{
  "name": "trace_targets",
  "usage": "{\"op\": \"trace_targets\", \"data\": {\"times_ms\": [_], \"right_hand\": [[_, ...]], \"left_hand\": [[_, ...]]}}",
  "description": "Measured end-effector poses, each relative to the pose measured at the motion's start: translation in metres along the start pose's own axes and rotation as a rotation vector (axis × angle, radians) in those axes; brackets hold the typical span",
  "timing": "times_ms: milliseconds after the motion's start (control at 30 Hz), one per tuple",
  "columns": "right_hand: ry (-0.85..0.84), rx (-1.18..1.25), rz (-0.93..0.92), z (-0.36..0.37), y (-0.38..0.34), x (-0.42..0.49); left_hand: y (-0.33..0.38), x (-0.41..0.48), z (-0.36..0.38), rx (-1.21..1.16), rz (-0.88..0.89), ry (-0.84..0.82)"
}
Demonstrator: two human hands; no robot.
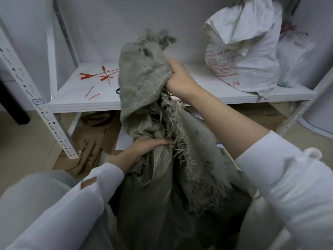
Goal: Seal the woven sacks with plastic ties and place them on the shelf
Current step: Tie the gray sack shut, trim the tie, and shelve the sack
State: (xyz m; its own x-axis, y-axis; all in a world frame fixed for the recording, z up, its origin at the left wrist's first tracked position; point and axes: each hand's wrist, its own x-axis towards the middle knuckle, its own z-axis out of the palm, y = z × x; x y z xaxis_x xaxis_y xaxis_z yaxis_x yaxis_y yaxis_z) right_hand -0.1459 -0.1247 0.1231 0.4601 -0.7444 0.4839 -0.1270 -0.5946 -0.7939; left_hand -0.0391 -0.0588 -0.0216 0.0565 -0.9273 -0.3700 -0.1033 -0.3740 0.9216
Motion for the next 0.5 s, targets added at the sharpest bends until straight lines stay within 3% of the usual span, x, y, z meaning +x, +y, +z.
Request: {"op": "trace_targets", "data": {"times_ms": [133, 267, 433, 500], "right_hand": [[-0.185, -0.037, 0.051, 0.031, -0.006, 0.009], [-0.361, -0.214, 0.169, 0.043, -0.008, 0.006], [-0.199, -0.226, 0.335, 0.01, 0.027, -0.023], [-0.133, -0.348, 0.477, -0.009, 0.051, -0.042]], "left_hand": [[0.0, 0.005, -0.001, -0.351, 0.028, 0.089], [0.01, 0.004, -0.01, -0.5, 0.148, 0.114], [0.018, 0.01, -0.036, -0.623, 0.033, 0.141], [0.022, 0.01, -0.045, -0.698, 0.045, 0.146]]}}
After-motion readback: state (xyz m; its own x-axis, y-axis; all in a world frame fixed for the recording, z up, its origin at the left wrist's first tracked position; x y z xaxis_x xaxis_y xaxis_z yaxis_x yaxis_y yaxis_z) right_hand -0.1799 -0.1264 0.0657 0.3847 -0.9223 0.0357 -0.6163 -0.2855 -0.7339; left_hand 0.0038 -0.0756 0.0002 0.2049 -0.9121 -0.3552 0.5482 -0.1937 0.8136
